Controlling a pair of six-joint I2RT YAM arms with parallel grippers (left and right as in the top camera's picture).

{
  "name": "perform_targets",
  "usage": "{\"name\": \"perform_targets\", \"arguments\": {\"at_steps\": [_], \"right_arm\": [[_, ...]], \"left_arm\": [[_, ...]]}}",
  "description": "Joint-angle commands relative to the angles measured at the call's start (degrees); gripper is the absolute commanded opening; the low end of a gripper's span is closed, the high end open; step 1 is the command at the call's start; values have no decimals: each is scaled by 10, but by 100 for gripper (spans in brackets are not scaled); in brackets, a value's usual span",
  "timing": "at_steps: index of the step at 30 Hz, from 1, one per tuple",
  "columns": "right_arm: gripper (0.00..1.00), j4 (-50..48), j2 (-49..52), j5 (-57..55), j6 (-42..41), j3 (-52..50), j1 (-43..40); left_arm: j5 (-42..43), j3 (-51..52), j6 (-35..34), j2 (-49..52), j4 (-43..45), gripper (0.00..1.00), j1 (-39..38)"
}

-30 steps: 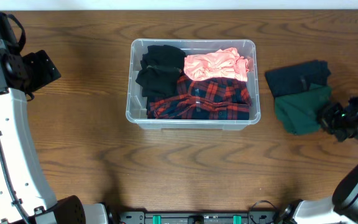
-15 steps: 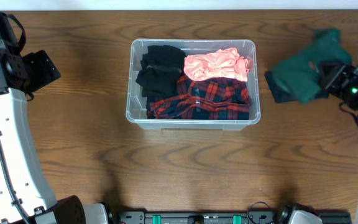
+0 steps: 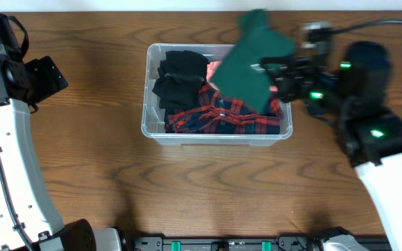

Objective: Pack container
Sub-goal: 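Carry the green cloth into the bin's left side and lower it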

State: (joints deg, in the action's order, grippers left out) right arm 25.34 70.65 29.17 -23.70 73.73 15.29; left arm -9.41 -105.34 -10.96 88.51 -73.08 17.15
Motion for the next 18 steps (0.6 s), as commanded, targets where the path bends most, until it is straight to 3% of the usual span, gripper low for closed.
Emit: {"name": "perform_targets", "arguments": {"at_steps": [1, 10, 18], "right_arm": [[1, -30, 51, 4, -11, 9, 66], [1, -126, 170, 5, -40, 9, 162], [1, -156, 236, 11, -50, 9, 191]], "left_arm": [[-3, 1, -9, -4, 0, 98, 2], [-3, 1, -9, -4, 0, 98, 2], [-3, 1, -9, -4, 0, 98, 2]]}}
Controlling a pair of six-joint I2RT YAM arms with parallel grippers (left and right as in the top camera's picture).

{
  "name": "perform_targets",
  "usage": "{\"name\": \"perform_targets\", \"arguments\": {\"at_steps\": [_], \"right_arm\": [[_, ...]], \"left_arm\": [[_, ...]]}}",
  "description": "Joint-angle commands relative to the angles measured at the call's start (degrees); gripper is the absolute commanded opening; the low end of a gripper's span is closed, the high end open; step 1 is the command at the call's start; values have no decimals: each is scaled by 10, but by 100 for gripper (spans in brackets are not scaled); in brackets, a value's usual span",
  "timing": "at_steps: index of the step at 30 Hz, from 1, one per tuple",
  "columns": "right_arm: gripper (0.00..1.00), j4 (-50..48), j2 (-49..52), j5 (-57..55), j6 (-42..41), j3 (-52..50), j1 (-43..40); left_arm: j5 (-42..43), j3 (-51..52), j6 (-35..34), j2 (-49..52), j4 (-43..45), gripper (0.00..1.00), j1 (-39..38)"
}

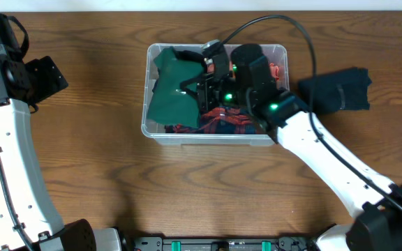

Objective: Pack container
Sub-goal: 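Carry the green cloth into the bin's left side and lower it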

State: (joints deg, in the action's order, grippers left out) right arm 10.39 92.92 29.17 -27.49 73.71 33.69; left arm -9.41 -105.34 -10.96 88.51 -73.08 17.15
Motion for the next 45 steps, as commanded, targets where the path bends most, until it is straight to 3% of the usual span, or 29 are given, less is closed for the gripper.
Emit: {"name": "perform_targets", "arguments": {"at_steps": [1, 4, 5, 11, 14, 18, 21, 22, 32, 38, 45], "right_arm": [[15, -5, 17, 11, -12, 9, 8], [68, 7, 21, 10, -12, 9, 8], [75, 9, 21, 9, -11, 9, 7], [89, 37, 16, 8, 33, 29, -8], [82, 72, 16, 0, 82, 59, -17], [43, 108, 16, -38, 161, 94, -9], [4, 107, 16, -69, 189, 99, 11], [1, 109, 16, -83, 195, 99, 19], [1, 72, 82, -163, 246, 99, 93], [1, 22, 156, -200, 232, 99, 85], [1, 29, 237, -219, 198, 99, 58]], "left_arm": [[-3, 1, -9, -4, 0, 98, 2], [-3, 1, -9, -4, 0, 98, 2], [-3, 1, -9, -4, 0, 98, 2], [-3, 1, -9, -4, 0, 98, 2], [-3, 1, -9, -4, 0, 98, 2], [-3, 1, -9, -4, 0, 98, 2], [-3, 1, -9, -4, 0, 98, 2], [-3, 1, -9, -4, 0, 98, 2], [-3, 1, -9, -4, 0, 98, 2], [-3, 1, -9, -4, 0, 98, 2], [-3, 1, -9, -4, 0, 98, 2]]}}
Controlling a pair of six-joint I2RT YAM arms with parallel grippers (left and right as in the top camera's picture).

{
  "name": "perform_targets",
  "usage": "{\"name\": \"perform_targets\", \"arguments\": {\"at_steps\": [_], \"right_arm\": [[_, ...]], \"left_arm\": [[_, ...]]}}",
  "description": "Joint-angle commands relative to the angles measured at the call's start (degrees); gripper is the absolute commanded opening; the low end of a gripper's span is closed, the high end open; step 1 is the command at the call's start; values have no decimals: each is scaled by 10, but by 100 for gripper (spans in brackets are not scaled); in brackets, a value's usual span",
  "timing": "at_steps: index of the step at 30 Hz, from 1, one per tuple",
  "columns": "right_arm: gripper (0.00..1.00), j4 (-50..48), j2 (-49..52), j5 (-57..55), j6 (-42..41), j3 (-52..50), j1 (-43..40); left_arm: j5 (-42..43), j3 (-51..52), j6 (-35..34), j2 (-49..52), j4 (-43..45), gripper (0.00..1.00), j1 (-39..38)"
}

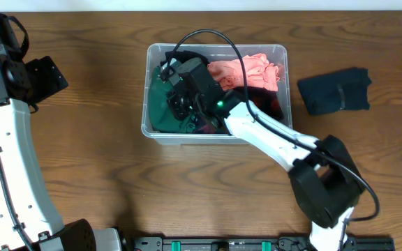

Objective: Pack container
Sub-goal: 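Carry the green cloth into the bin's left side and lower it, then press and tuck the green cloth down along the bin's left wall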

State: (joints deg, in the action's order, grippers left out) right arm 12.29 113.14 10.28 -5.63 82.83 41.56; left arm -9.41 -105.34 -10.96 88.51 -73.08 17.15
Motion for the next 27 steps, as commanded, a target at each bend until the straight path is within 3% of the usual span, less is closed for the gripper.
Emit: {"name": "perform_targets", "arguments": {"at_steps": [1, 15, 27], "right_arm": [[1, 17, 45, -30, -22, 8, -24], [1, 109, 96, -46, -51, 7, -76], [1, 118, 96, -4, -35, 8, -75]], "left_arm": [[-3, 1, -9, -4, 0, 98, 2], [-3, 1, -9, -4, 0, 98, 2], [-3, 1, -9, -4, 0, 98, 2]]}}
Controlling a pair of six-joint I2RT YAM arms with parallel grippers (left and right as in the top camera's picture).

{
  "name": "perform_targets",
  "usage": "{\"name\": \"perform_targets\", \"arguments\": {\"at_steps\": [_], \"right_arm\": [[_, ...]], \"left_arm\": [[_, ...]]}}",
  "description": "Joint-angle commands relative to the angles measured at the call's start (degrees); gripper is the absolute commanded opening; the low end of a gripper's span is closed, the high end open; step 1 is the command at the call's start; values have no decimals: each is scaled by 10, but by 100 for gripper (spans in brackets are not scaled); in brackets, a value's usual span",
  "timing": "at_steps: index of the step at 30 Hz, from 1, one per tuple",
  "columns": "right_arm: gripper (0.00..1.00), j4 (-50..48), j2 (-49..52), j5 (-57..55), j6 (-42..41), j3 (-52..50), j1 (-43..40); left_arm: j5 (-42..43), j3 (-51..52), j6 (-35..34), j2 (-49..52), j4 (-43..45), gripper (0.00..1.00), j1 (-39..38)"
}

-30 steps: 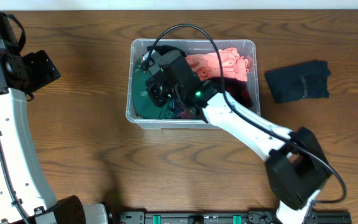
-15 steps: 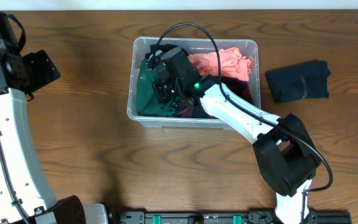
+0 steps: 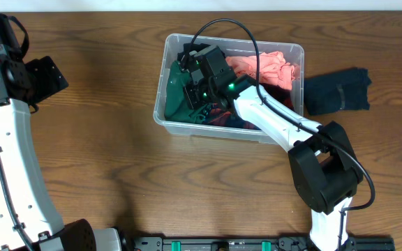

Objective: Pack container
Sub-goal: 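Press and tuck the green cloth down along the bin's left wall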

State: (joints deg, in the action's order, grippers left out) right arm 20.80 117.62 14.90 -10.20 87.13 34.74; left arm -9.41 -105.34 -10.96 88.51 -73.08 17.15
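A clear plastic container (image 3: 296, 75) sits at the table's far middle, slightly skewed. Inside lie a dark green garment (image 3: 176, 97) at the left, a coral-pink one (image 3: 267, 66) at the right and dark plaid cloth (image 3: 246, 122) along the front. My right gripper (image 3: 190, 90) reaches down into the left part of the container, onto the green garment; its jaws are hidden by the wrist. A folded dark navy garment (image 3: 337, 90) lies on the table, touching the container's right wall. My left gripper is not in the overhead view.
My left arm (image 3: 5, 125) runs along the table's left edge, its base housing (image 3: 19, 73) at the far left. The right arm's black cable (image 3: 229, 28) loops over the container's back rim. Bare wood table (image 3: 117, 181) lies in front of and left of the container.
The container has shifted right and turned slightly, now touching the navy garment. My right gripper, still down in its left part on the green garment, moved right with it.
My right gripper first held the green garment in the air over the container's right end. Then it had it over the left half, with the navy garment lying on the table. Later it pressed the green garment down inside, and now the container sits further right.
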Motion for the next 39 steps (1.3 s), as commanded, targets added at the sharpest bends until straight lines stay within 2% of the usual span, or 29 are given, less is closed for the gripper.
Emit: {"name": "perform_targets", "arguments": {"at_steps": [1, 5, 7, 12, 14, 21, 30, 39], "right_arm": [[1, 35, 51, -50, 18, -34, -2], [2, 57, 47, -60, 44, -14, 17], [15, 79, 44, -65, 47, 11, 22], [62, 146, 23, -65, 60, 93, 23], [72, 174, 18, -65, 67, 126, 25], [74, 218, 19, -63, 77, 162, 47], [69, 220, 24, -84, 77, 162, 92], [68, 230, 24, -104, 77, 162, 125]], "left_arm": [[-3, 1, -9, -4, 0, 98, 2], [-3, 1, -9, -4, 0, 98, 2], [-3, 1, -9, -4, 0, 98, 2], [-3, 1, -9, -4, 0, 98, 2], [-3, 1, -9, -4, 0, 98, 2], [-3, 1, -9, -4, 0, 98, 2], [-3, 1, -9, -4, 0, 98, 2], [-3, 1, -9, -4, 0, 98, 2]]}}
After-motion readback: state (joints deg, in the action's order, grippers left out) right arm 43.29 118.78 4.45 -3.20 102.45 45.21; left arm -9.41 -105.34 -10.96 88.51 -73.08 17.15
